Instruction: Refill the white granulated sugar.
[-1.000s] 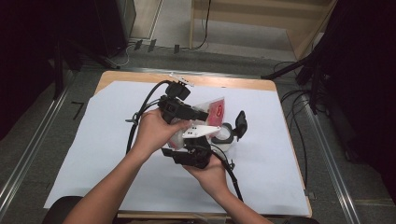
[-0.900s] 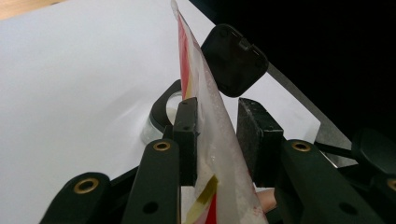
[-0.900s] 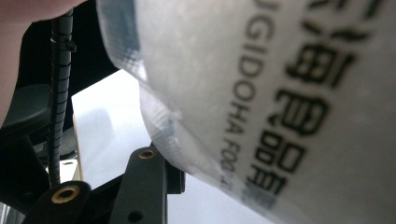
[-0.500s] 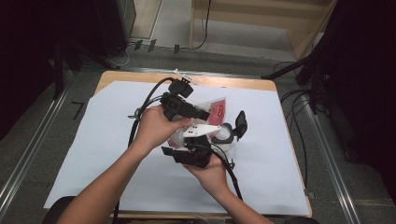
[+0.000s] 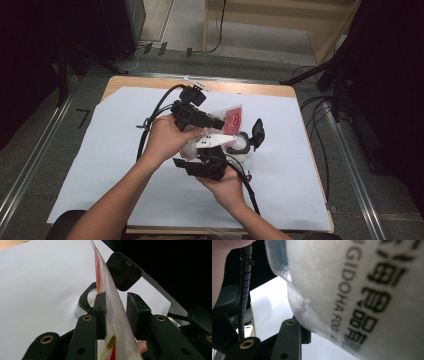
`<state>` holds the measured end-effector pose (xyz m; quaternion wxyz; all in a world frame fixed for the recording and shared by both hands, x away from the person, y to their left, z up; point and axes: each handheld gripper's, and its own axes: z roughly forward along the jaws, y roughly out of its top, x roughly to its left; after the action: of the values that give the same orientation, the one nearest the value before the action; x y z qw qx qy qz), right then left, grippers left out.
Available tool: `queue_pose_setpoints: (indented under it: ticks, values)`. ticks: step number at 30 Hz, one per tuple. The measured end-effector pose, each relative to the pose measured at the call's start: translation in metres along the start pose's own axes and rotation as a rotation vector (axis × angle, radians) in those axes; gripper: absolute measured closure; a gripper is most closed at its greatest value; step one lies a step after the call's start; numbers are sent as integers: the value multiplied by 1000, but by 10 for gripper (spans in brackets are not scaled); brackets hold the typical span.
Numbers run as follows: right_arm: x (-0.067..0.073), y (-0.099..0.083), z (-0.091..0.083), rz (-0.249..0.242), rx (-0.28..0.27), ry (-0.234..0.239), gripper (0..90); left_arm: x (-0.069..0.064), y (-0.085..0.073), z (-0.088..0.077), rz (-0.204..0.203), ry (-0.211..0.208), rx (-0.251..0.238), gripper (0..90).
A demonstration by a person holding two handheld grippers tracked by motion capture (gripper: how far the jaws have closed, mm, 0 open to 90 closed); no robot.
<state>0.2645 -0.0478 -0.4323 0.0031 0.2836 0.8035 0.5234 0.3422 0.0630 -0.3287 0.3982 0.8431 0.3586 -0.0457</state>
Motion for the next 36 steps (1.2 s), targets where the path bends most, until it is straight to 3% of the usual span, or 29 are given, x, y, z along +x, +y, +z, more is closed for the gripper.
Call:
queue_pose_setpoints:
  ticks: [9, 27, 36]
  values:
    - [-2, 1, -3, 4, 3, -5, 634, 1, 4, 3, 3, -27, 3, 703]
    - [-4, 2, -5, 18, -4, -8, 633, 0, 8, 7, -3, -31, 2, 713]
    - [0, 3, -4, -4, -4, -1, 628, 2, 9, 4, -7, -38, 7, 722]
